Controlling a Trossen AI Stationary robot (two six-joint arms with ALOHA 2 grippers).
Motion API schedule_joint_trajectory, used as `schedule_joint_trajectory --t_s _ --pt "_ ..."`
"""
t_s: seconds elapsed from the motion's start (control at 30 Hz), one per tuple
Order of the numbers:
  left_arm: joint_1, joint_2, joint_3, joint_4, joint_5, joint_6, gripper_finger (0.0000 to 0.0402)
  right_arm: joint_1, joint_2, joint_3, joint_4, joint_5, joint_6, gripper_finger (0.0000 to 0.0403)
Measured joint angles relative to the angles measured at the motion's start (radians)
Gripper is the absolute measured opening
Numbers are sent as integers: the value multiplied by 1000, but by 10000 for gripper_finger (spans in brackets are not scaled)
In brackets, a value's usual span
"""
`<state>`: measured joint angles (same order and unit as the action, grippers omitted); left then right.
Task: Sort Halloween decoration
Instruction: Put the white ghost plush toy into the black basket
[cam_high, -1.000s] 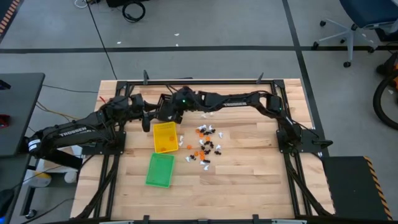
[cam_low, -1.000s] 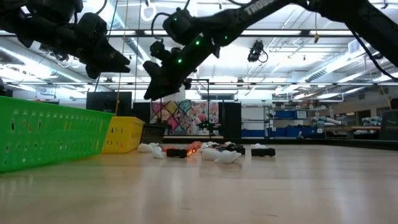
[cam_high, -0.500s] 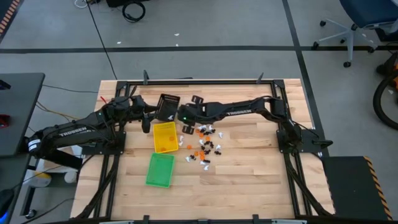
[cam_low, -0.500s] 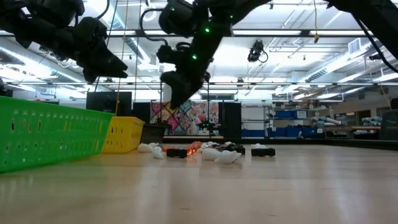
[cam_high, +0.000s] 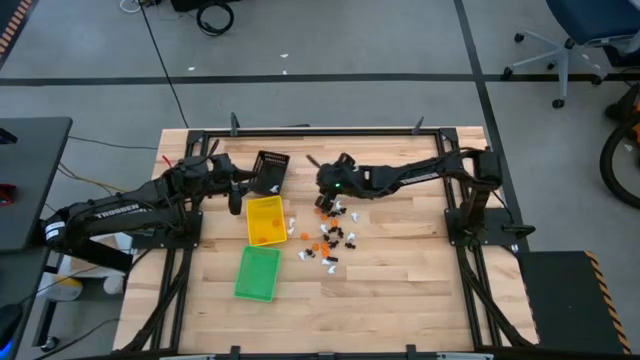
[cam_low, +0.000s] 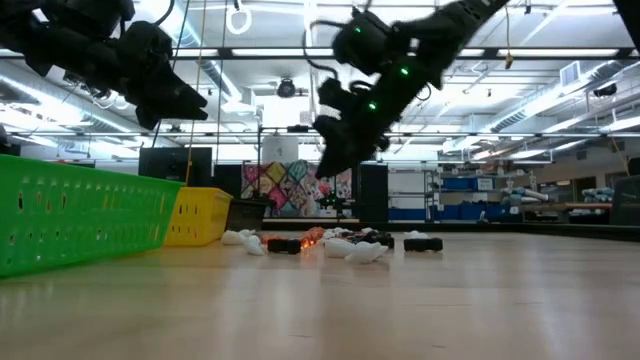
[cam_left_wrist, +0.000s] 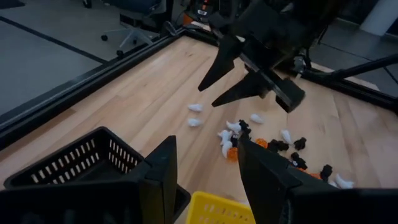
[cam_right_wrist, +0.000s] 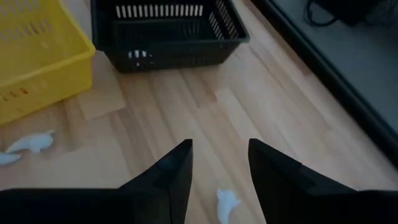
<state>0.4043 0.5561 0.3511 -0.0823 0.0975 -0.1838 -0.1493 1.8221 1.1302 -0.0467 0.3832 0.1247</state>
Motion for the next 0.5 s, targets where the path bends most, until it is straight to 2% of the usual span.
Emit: schedule_joint_trajectory --t_s 0.27,0.5 --pt "0 0 0 19 0 -10 142 -74 -7 -123 92 -164 27 174" --pt "0 2 0 19 0 -8 142 -97 7 -174 183 -171 23 200"
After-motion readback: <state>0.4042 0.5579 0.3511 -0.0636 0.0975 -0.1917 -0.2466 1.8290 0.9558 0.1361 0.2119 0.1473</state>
